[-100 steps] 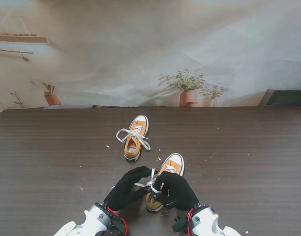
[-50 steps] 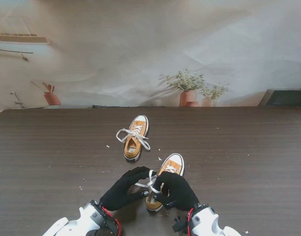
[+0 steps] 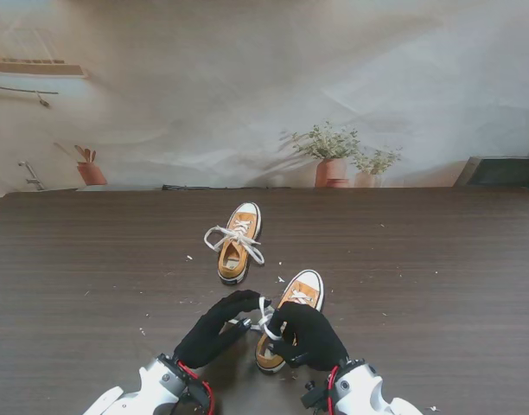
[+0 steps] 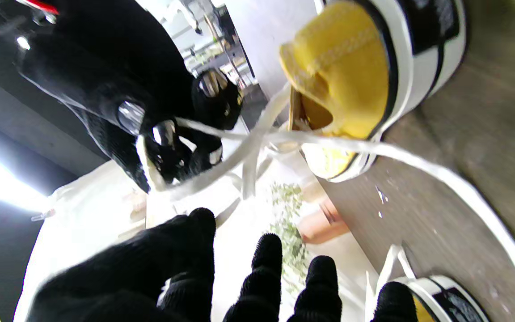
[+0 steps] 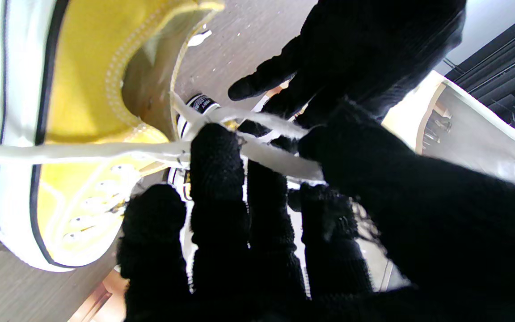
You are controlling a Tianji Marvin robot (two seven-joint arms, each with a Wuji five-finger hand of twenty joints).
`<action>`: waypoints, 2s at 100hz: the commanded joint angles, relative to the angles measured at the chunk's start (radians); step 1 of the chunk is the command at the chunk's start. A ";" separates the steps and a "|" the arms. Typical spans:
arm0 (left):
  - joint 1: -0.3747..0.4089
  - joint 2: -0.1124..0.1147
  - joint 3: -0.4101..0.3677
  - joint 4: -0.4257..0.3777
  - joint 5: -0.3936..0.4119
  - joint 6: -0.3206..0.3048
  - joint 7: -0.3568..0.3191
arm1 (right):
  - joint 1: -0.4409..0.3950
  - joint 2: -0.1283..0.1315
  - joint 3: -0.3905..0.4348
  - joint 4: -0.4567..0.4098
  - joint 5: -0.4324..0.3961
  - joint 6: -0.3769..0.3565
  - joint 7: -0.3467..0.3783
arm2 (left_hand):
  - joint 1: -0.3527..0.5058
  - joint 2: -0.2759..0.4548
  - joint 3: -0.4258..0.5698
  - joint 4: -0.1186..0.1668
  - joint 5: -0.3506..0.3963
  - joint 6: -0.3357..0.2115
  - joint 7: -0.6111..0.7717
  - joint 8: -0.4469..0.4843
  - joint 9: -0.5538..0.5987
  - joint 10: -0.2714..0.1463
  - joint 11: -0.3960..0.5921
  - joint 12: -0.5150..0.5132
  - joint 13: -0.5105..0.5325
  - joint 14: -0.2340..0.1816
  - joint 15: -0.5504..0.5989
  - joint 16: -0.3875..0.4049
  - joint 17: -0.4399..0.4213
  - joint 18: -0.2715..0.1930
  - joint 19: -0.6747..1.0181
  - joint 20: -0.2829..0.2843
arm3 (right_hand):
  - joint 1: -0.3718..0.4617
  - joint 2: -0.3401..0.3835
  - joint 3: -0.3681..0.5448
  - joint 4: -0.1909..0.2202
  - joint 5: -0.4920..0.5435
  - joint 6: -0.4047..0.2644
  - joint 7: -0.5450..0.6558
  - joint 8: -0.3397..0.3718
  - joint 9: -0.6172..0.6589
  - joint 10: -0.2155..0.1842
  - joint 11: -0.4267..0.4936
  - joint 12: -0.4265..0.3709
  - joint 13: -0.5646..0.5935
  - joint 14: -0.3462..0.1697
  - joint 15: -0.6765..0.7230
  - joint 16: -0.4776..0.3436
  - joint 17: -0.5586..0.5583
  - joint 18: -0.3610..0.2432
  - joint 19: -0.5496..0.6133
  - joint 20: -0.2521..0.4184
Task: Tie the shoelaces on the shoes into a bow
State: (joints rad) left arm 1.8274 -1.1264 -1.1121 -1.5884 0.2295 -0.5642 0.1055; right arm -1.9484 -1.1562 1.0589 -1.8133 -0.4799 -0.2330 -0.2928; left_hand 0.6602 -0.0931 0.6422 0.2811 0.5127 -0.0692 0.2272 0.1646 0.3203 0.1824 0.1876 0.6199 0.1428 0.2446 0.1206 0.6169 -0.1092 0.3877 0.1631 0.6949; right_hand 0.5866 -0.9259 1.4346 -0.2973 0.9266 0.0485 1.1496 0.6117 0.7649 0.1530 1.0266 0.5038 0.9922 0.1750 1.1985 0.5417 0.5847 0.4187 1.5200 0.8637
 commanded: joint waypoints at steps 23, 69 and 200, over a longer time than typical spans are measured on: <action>-0.028 -0.016 0.017 0.000 0.089 0.042 0.029 | 0.000 0.003 -0.007 0.002 -0.003 0.000 0.013 | 0.221 -0.087 -0.039 -0.180 0.014 -0.115 0.069 0.055 -0.011 -0.031 0.116 0.042 0.058 -0.036 0.009 0.064 -0.027 -0.045 0.050 0.146 | 0.013 0.006 0.028 0.021 0.039 -0.070 0.010 0.027 0.014 -0.029 -0.008 0.011 0.021 -0.006 0.009 -0.008 -0.004 -0.022 0.006 -0.006; -0.100 -0.011 0.059 0.038 0.165 0.063 0.033 | -0.003 0.007 -0.002 -0.002 -0.011 -0.019 0.024 | 0.324 -0.219 -0.202 -0.247 0.050 -0.124 0.156 0.100 0.002 -0.075 0.238 0.053 0.107 -0.050 0.031 0.108 0.035 -0.033 0.069 0.194 | 0.014 0.012 0.022 0.021 0.037 -0.074 0.010 0.027 0.013 -0.032 -0.009 0.011 0.021 -0.011 0.008 -0.009 -0.004 -0.025 0.006 -0.007; -0.085 -0.033 0.046 0.040 0.169 0.173 0.115 | 0.024 -0.009 0.040 0.048 0.010 0.086 -0.008 | 0.525 -0.131 -0.607 -0.290 0.308 0.029 0.557 0.471 0.106 -0.041 0.298 0.031 0.027 -0.022 0.297 -0.009 0.057 -0.025 0.064 0.198 | 0.015 -0.003 0.036 0.025 0.046 -0.079 0.009 0.024 0.022 -0.019 -0.009 0.011 0.023 0.001 0.006 -0.010 -0.007 -0.018 0.002 -0.010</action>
State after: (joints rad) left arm 1.7349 -1.1602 -1.0599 -1.5368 0.4000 -0.4032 0.2352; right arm -1.9220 -1.1639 1.0919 -1.7665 -0.4741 -0.1562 -0.3099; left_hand 1.1284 -0.2192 0.0129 -0.0247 0.7647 -0.0189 0.7508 0.6373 0.4183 0.1428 0.4950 0.6512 0.1660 0.2243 0.4293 0.6308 -0.0570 0.3878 0.2267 0.8874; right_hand 0.5860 -0.9269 1.4341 -0.2975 0.9266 0.0396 1.1492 0.6117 0.7650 0.1421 1.0261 0.5041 0.9922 0.1750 1.1985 0.5417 0.5847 0.4158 1.5195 0.8633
